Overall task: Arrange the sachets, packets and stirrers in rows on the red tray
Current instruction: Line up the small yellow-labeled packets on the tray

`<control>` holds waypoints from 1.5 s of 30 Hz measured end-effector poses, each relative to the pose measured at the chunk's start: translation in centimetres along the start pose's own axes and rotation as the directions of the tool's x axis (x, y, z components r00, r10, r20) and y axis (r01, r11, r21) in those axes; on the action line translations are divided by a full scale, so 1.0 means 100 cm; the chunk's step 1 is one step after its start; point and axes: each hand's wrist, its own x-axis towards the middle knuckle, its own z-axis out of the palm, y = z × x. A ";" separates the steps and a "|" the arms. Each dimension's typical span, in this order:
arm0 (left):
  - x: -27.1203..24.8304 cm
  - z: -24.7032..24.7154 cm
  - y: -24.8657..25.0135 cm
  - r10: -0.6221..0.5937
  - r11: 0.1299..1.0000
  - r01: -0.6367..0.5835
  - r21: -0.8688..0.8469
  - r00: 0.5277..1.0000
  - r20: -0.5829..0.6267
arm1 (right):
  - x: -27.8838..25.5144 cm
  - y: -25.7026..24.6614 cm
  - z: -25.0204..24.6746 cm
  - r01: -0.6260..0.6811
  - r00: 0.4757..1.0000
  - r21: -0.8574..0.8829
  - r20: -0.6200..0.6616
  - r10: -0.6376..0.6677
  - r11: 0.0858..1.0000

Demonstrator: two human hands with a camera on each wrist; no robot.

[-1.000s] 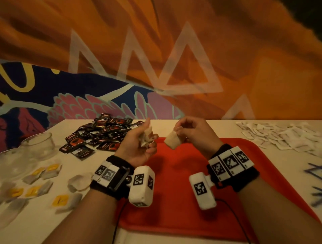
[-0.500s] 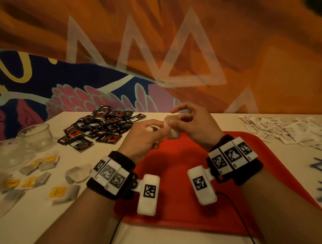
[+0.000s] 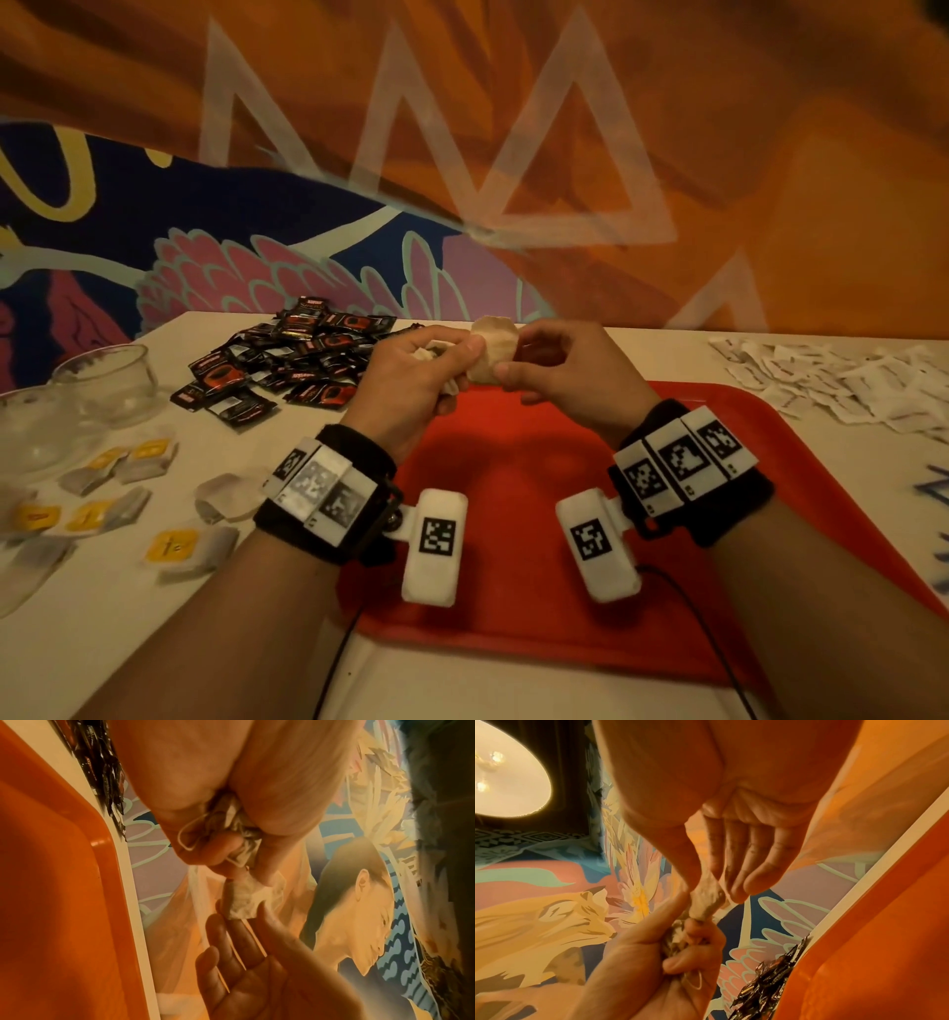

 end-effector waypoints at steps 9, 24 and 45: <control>0.002 -0.008 0.004 -0.023 0.999 0.022 -0.024 0.998 -0.057 | -0.001 0.001 -0.002 -0.037 0.999 -0.104 0.030 0.040 0.994; 0.021 -0.052 -0.004 -0.322 0.820 0.268 -0.506 0.946 -0.021 | 0.103 0.034 0.051 -0.354 0.888 -0.623 0.011 0.460 0.698; 0.025 -0.061 -0.008 -0.417 0.763 0.332 -0.555 0.909 -0.030 | 0.124 0.046 0.061 -0.322 0.856 -0.766 0.016 0.517 0.557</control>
